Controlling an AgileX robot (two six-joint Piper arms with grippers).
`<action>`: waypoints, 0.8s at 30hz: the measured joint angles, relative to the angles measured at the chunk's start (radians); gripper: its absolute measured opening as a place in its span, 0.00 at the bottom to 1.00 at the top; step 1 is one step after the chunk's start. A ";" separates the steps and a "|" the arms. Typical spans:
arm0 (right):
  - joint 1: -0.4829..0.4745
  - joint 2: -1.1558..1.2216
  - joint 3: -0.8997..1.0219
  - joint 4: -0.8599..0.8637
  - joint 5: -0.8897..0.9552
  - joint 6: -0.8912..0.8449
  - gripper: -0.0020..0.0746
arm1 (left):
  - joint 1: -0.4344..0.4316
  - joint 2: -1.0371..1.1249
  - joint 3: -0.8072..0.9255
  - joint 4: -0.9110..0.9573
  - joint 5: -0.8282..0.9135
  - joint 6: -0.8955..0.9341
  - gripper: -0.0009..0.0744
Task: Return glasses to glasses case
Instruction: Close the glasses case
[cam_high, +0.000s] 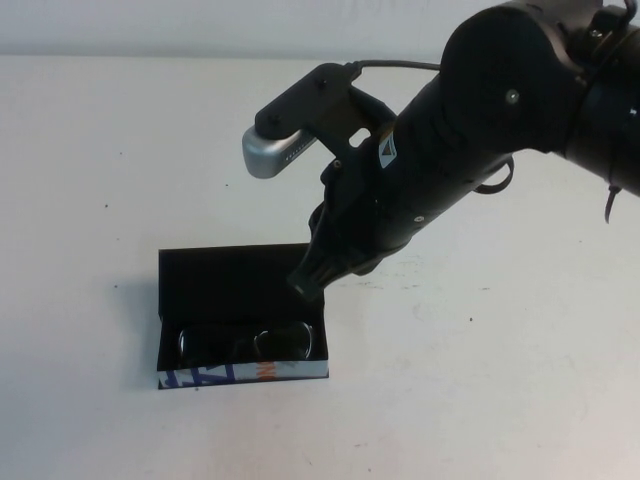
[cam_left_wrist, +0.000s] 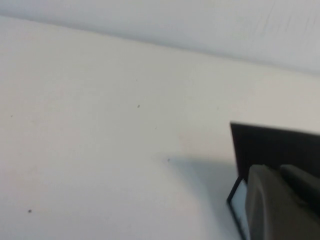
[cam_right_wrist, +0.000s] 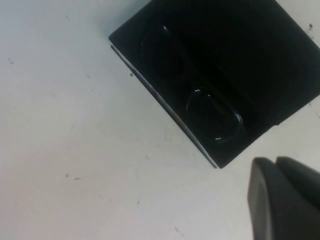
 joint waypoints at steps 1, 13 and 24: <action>0.000 0.004 0.000 0.000 0.000 0.000 0.01 | 0.000 0.000 0.000 -0.027 -0.023 -0.015 0.01; -0.091 0.079 0.000 0.083 -0.014 0.002 0.01 | 0.000 0.253 -0.158 -0.230 0.101 -0.099 0.01; -0.130 0.081 0.000 0.116 -0.022 0.002 0.01 | 0.000 0.947 -0.493 -0.573 0.557 0.525 0.01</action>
